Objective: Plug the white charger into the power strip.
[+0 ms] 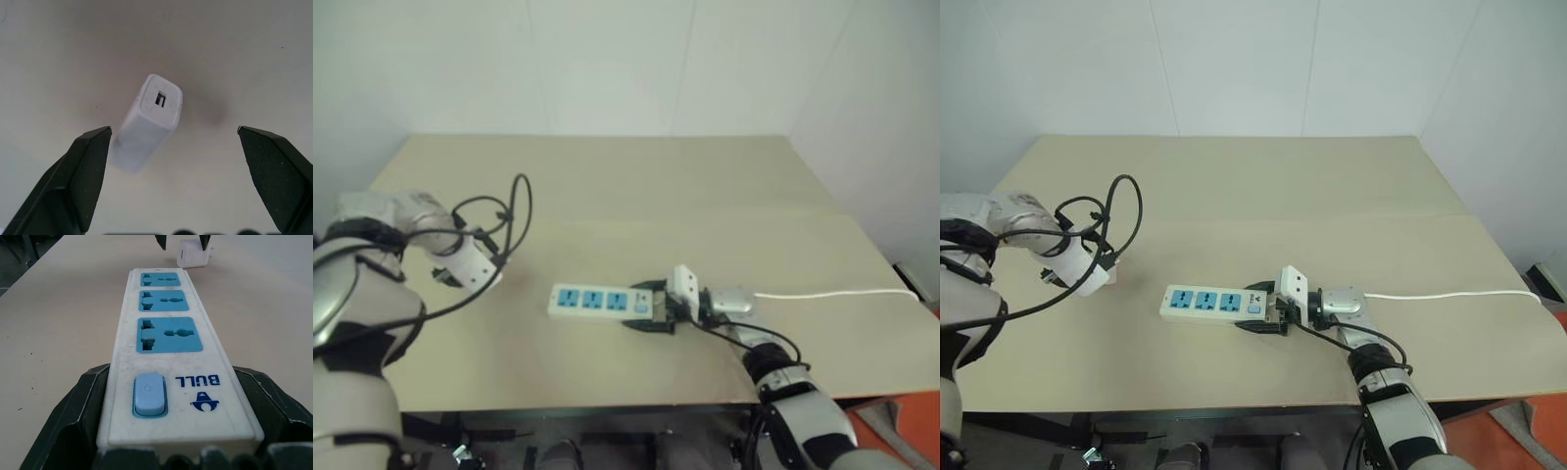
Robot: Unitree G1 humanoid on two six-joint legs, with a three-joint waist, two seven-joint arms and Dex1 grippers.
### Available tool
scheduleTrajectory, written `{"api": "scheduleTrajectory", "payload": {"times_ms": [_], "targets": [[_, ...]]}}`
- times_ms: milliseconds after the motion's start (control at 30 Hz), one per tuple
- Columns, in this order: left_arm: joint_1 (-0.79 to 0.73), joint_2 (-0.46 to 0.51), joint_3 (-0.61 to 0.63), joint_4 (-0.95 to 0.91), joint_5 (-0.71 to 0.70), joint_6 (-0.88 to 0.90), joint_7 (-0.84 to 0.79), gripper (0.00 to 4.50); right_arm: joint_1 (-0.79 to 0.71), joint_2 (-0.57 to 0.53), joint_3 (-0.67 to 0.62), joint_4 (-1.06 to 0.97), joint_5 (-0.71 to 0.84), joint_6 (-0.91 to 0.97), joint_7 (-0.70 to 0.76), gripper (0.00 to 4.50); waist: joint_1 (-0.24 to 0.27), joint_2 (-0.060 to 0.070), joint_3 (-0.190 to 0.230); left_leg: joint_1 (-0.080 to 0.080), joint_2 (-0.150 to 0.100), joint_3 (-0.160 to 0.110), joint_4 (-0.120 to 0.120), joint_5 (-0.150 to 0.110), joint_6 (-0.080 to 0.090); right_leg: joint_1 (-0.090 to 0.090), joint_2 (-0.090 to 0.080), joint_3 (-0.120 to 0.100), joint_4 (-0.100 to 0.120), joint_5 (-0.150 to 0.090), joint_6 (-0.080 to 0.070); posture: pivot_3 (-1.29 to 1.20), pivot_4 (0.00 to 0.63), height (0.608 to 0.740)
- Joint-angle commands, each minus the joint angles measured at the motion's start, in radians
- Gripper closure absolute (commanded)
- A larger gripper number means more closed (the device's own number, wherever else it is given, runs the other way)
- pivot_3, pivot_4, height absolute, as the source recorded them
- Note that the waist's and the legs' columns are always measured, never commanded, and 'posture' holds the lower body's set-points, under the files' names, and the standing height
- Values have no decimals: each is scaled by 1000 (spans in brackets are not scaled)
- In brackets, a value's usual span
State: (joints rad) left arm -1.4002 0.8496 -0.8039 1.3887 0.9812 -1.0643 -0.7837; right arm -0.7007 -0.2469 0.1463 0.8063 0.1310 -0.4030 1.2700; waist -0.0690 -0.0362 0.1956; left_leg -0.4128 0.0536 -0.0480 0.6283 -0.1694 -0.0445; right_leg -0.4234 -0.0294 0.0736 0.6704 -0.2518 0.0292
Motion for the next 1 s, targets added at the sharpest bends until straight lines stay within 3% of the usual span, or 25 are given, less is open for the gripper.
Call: {"api": "scheduleTrajectory", "payload": {"times_ms": [33,67,167,467,900,1000], "targets": [[1,4,7,-15,-6,10,28,0,12,-16,3,-22,-13,21,-18,1087,0,0,0,0,0,0,0,0,0,0,0,0,0,0,0,0,150,740],[3,3,4,-15,-2,11,33,0,13,-17,3,-24,-13,23,-19,1087,0,0,0,0,0,0,0,0,0,0,0,0,0,0,0,0,150,740],[6,1,-4,-16,8,11,57,560,14,-20,2,-28,-12,28,-21,1087,0,0,0,0,0,0,0,0,0,0,0,0,0,0,0,0,150,740],[12,0,-7,-12,17,14,58,3501,15,-21,0,-31,-17,31,-37,1087,0,0,0,0,0,0,0,0,0,0,0,0,1,0,0,0,150,740],[8,11,37,-8,-35,29,7,3528,16,-21,5,-22,-25,21,-67,1087,0,0,0,2,0,0,0,0,0,1,0,0,1,0,0,0,150,740],[-24,8,148,7,-168,60,-176,3528,7,-20,10,-10,-25,19,-53,1087,1,0,0,2,0,0,0,0,0,1,0,0,1,0,0,0,150,740]]}}
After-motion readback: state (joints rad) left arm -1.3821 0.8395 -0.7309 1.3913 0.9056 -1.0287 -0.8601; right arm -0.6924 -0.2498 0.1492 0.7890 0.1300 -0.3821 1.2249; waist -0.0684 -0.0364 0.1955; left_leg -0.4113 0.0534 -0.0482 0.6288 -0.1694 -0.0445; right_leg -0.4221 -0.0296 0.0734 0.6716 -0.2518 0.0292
